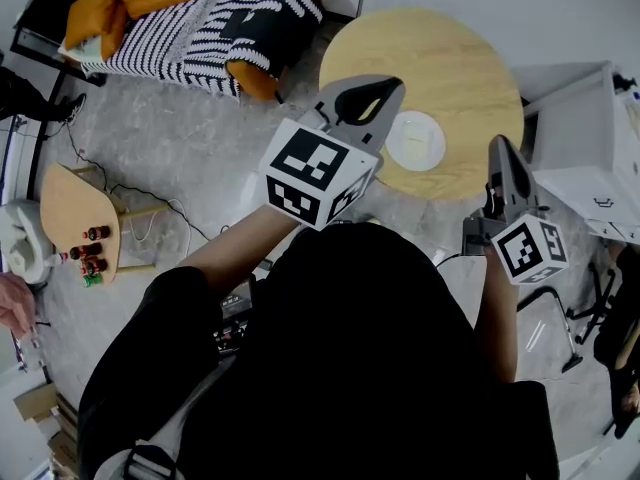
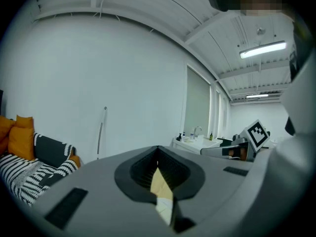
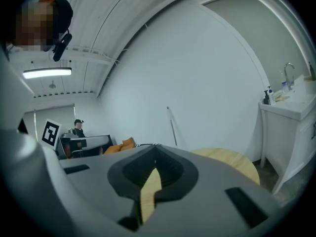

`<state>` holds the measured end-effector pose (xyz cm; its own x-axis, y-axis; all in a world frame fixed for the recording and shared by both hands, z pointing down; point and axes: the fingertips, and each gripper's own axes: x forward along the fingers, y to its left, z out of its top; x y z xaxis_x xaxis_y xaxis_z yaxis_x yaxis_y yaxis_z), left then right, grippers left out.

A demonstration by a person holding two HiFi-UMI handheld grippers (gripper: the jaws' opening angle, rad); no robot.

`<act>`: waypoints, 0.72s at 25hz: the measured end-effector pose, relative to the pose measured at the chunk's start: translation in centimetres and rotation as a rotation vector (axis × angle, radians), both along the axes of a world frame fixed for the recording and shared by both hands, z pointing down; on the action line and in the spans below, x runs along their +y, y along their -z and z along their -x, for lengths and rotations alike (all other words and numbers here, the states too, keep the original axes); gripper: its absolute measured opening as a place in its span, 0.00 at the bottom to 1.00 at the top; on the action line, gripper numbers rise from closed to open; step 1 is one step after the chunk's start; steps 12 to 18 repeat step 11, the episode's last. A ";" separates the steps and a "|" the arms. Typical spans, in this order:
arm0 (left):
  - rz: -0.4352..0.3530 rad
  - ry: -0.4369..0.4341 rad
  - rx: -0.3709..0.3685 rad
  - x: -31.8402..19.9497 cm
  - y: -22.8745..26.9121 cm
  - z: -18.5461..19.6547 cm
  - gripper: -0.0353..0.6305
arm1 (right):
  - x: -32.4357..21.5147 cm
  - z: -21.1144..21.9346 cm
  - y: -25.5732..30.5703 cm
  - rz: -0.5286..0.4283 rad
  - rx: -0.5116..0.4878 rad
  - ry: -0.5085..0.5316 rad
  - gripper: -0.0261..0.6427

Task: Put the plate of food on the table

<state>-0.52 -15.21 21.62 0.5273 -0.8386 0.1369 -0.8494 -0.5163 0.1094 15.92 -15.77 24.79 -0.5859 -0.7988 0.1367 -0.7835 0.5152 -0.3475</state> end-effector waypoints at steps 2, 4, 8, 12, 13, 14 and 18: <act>0.003 0.005 -0.001 0.1 -0.1 -0.1 0.06 | 0.1 0.1 -0.3 0.008 -0.005 0.006 0.05; 0.007 0.003 -0.004 0.2 -0.3 -0.5 0.06 | 0.4 -0.1 -0.7 0.016 -0.007 0.010 0.05; 0.004 -0.004 -0.012 0.4 -0.3 -1.3 0.06 | 0.7 -0.7 -1.0 0.021 -0.007 0.016 0.05; 0.006 -0.007 -0.010 0.6 -0.4 -2.0 0.06 | 1.0 -1.2 -1.2 0.024 -0.006 0.020 0.05; 0.006 -0.007 -0.010 0.6 -0.4 -2.0 0.06 | 1.0 -1.2 -1.2 0.024 -0.006 0.020 0.05; 0.006 -0.007 -0.010 0.6 -0.4 -2.0 0.06 | 1.0 -1.2 -1.2 0.024 -0.006 0.020 0.05; 0.006 -0.007 -0.010 0.6 -0.4 -2.0 0.06 | 1.0 -1.2 -1.2 0.024 -0.006 0.020 0.05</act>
